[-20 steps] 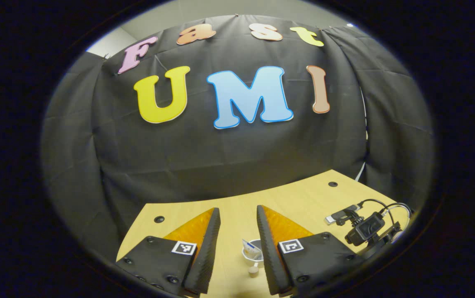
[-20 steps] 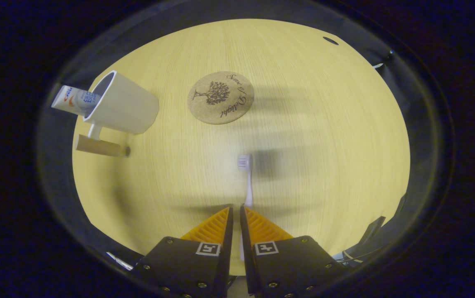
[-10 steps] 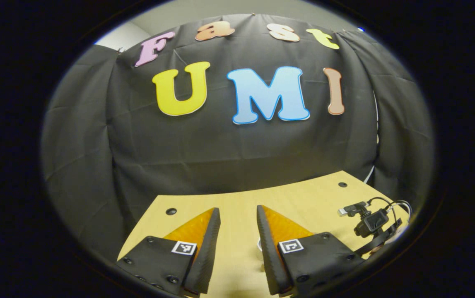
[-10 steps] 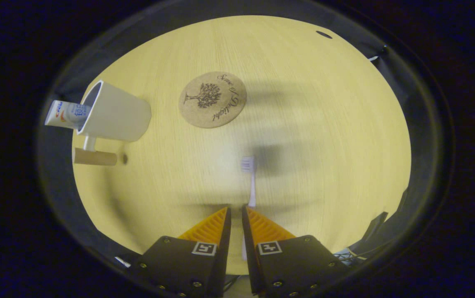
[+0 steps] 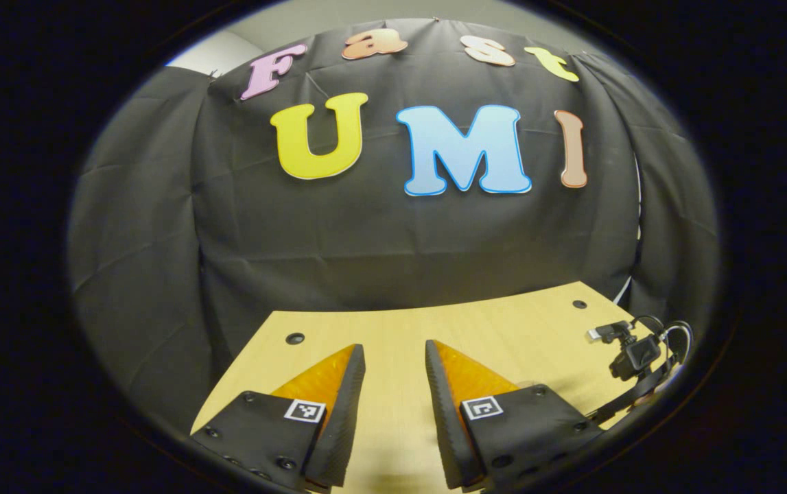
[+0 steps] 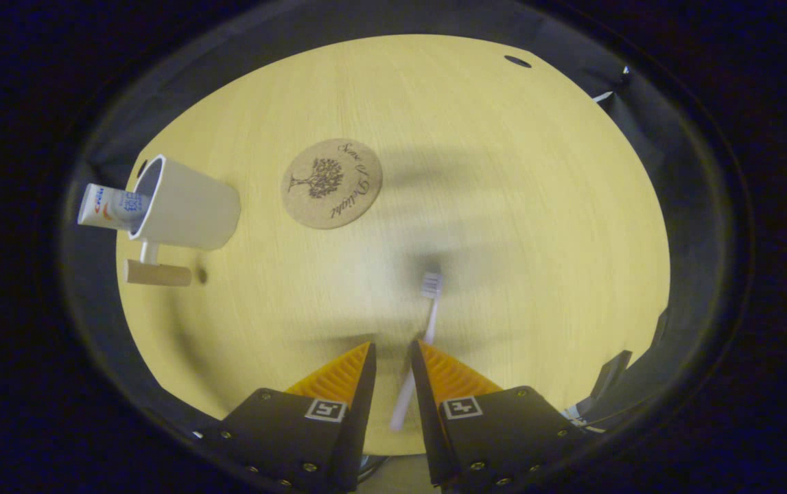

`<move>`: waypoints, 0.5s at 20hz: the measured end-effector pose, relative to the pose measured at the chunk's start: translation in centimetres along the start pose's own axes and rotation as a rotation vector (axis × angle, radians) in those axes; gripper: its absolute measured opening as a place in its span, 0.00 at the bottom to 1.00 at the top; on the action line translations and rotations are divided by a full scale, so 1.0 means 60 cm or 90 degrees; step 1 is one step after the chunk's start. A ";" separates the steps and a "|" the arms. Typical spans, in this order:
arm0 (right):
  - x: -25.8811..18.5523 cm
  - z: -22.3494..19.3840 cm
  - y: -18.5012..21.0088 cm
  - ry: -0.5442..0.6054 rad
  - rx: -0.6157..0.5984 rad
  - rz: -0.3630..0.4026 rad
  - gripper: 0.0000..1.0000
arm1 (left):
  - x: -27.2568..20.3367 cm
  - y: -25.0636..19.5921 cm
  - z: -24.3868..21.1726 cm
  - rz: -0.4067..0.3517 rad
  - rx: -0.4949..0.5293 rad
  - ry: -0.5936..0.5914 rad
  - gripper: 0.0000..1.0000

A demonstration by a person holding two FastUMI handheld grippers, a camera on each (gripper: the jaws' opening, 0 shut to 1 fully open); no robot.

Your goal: Put the toothbrush and toothpaste on the desktop into the cup, then pick up the cup and place it on the coaster on the desktop.

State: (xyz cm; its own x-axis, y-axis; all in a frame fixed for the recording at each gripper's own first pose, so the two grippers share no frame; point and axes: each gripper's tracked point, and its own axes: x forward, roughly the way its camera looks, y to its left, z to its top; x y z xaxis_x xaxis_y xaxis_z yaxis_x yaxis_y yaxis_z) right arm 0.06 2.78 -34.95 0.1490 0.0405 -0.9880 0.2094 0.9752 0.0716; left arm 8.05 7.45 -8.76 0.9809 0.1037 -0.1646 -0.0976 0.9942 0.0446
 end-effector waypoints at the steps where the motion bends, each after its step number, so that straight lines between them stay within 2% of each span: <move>1: 0.004 0.000 -0.009 0.002 -0.001 -0.009 0.37 | 0.001 -0.001 -0.001 -0.001 -0.001 0.002 0.58; 10: 0.031 -0.016 -0.014 0.036 0.019 -0.016 0.36 | 0.001 0.004 -0.005 0.007 0.001 0.010 0.58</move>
State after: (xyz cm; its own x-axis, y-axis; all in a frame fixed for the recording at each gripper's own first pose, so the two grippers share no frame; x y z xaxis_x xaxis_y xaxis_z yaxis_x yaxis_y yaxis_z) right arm -0.79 2.25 -37.01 0.0884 0.0291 -0.9957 0.2413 0.9692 0.0497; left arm 8.06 7.72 -9.04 0.9771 0.1155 -0.1790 -0.1084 0.9929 0.0486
